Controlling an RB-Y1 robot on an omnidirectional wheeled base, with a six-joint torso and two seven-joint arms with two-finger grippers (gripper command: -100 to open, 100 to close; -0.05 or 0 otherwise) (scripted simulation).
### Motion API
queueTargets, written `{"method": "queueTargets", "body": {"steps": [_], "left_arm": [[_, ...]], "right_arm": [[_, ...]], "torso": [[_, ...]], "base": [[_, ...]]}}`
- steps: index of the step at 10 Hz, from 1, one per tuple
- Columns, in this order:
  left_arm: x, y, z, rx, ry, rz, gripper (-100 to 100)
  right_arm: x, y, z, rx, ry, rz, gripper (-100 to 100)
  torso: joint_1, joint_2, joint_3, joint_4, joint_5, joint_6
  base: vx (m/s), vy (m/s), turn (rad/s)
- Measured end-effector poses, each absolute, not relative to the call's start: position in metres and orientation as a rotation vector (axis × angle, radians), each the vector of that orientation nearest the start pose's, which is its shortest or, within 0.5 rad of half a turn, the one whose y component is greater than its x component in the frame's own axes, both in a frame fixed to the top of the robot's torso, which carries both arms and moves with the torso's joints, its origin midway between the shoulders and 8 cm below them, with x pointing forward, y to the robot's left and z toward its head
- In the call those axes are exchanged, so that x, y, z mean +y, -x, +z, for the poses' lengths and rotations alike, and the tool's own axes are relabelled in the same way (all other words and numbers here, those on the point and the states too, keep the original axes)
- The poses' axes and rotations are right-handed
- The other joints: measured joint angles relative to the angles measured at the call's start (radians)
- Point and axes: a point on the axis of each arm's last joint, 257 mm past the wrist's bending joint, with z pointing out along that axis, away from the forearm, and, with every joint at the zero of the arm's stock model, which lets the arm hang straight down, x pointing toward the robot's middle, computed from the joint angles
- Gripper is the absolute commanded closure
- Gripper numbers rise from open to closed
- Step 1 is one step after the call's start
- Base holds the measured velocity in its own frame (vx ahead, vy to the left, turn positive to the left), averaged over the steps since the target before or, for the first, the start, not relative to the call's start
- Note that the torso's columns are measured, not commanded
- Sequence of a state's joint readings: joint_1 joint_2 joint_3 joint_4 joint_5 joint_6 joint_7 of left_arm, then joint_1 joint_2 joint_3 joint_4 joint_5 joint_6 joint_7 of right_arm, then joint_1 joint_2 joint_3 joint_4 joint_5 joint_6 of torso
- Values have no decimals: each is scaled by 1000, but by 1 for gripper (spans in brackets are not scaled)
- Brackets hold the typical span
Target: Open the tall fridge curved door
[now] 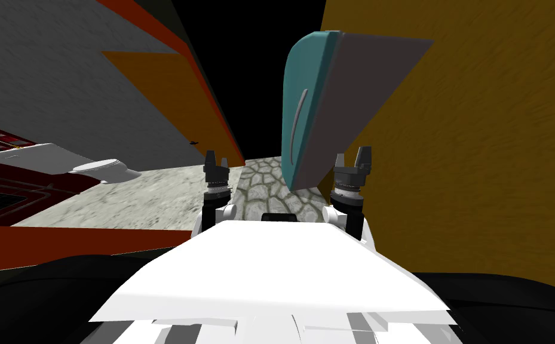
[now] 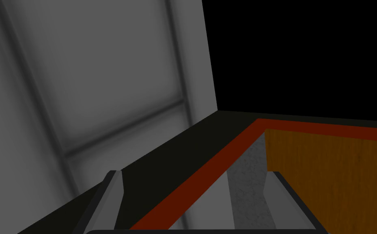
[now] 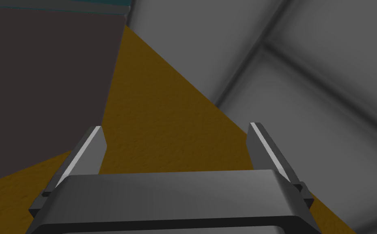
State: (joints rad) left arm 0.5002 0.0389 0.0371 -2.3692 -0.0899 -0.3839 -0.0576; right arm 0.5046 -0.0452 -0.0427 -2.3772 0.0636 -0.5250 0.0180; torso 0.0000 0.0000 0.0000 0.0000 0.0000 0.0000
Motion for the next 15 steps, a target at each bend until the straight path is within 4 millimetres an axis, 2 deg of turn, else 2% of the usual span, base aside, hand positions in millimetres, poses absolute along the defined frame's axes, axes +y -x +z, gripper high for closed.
{"method": "queueTargets", "body": {"steps": [2,9,10,12,15], "left_arm": [[278,-345,42,719,569,-1142,0],[278,-345,42,719,569,-1142,0],[278,-345,42,719,569,-1142,0],[278,-345,42,719,570,-1142,0],[278,-345,41,719,570,-1142,0]], "right_arm": [[-272,-318,69,607,-476,1229,0],[-272,-318,70,607,-476,1229,0],[-272,-318,70,607,-476,1229,-100],[-265,-320,65,642,-418,1189,-100],[-257,-321,57,672,-344,1126,-100]], "torso": [[0,104,-209,105,0,0],[0,618,-1234,617,0,0],[0,691,-1382,691,0,0],[2,732,-1472,733,1,0],[0,738,-1476,738,0,0]], "base": [[0,0,0],[0,0,0],[49,25,-37],[64,51,-48],[62,48,-32]]}}
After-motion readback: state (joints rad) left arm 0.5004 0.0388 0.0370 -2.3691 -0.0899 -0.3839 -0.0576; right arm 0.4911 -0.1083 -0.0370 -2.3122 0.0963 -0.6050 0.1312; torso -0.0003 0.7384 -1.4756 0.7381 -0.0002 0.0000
